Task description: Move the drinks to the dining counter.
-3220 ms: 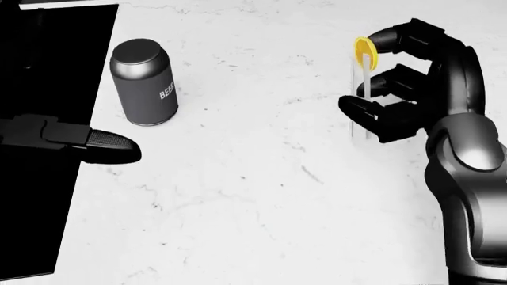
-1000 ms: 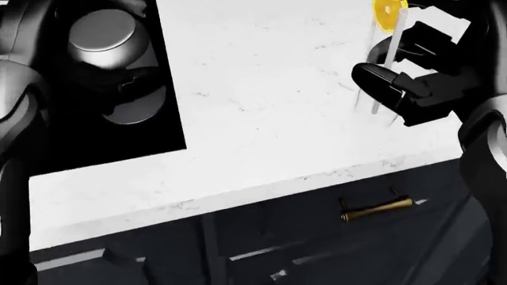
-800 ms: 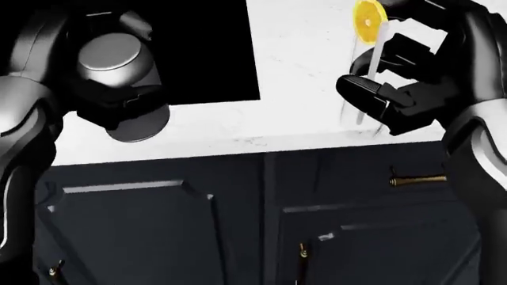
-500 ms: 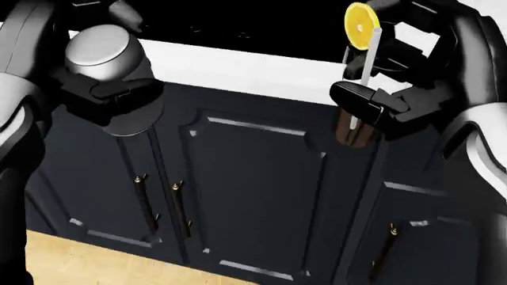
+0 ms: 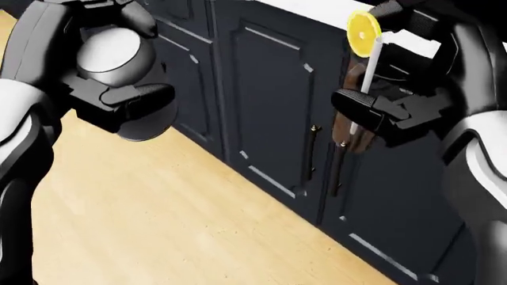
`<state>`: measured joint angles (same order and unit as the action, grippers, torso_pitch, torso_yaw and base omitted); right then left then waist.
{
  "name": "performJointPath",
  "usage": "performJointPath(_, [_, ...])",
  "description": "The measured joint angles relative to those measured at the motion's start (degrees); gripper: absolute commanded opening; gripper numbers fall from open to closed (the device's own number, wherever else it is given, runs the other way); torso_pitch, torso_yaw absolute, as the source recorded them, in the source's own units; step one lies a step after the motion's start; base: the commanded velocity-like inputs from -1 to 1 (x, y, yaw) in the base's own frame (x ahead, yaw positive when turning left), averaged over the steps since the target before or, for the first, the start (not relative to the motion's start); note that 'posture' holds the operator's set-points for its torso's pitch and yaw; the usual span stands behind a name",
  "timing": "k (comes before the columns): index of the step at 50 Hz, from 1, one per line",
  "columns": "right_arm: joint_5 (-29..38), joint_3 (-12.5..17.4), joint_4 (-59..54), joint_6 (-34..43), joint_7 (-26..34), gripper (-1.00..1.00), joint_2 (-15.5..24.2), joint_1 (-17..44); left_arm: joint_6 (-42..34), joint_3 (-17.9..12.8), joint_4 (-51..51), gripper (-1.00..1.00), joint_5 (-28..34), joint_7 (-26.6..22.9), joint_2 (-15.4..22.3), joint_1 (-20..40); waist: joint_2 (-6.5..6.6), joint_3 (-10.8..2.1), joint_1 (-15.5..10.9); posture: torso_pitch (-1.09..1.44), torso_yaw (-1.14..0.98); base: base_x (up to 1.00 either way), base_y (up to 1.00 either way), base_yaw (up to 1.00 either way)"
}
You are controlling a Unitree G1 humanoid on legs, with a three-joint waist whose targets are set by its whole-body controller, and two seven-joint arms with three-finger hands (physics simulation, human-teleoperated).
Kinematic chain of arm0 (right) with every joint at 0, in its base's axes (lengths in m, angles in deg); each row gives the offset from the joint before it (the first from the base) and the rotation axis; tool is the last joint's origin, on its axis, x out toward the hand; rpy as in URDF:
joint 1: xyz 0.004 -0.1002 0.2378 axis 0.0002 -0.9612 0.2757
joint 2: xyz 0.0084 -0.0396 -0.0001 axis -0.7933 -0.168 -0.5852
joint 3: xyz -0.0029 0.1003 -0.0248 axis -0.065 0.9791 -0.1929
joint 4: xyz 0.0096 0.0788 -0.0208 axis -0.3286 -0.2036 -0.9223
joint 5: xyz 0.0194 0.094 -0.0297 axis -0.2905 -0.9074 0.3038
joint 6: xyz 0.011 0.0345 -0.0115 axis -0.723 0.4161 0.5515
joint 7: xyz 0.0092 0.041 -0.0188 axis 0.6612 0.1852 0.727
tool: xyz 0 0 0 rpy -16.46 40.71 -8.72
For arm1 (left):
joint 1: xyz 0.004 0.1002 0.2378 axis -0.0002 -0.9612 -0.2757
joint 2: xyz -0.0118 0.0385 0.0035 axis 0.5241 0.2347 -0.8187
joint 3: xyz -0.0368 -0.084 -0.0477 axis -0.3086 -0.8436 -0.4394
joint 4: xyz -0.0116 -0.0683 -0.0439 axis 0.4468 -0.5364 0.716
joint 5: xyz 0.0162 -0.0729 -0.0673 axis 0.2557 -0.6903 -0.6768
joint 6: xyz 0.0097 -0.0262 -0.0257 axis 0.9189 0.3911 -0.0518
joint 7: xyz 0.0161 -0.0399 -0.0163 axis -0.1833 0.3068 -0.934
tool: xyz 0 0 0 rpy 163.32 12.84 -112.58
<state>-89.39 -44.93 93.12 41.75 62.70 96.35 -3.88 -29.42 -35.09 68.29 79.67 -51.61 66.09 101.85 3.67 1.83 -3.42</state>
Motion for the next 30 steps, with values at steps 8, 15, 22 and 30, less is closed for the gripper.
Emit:
performJointPath(8, [1.8, -0.4, 0.7, -0.8, 1.1, -1.0, -0.7, -0.4, 0.3, -0.5, 0.9, -1.0, 0.0, 0.7, 0.0, -1.3, -6.46, 2.19, 1.1, 0.0, 0.0, -0.11, 0.0, 1.0])
performJointPath(15, [3.6, 0.8, -0.5, -2.4, 1.4, -1.0, -1.1, -2.5, 0.1, 1.7, 0.5, -1.0, -0.6, -0.2, -0.8, -2.4, -8.23, 0.71, 1.6, 0.0, 0.0, -0.08, 0.0, 1.0])
performJointPath(22, [3.8, 1.2, -0.5, -2.1, 1.5, -1.0, -1.0, -2.5, 1.2, 1.6, 1.0, -1.0, -0.9, -0.3, -1.3, -1.9, -1.17, 1.38, 2.7, 0.0, 0.0, -0.07, 0.0, 1.0])
performJointPath(30, [2.7, -0.7, -0.6, -2.8, 2.2, -1.0, -2.0, -2.8, 1.0, -0.7, 0.0, -1.0, 0.5, 1.6, -0.5, -3.7, -3.33, 0.75, 0.0, 0.0, 0.0, 0.03, 0.0, 1.0])
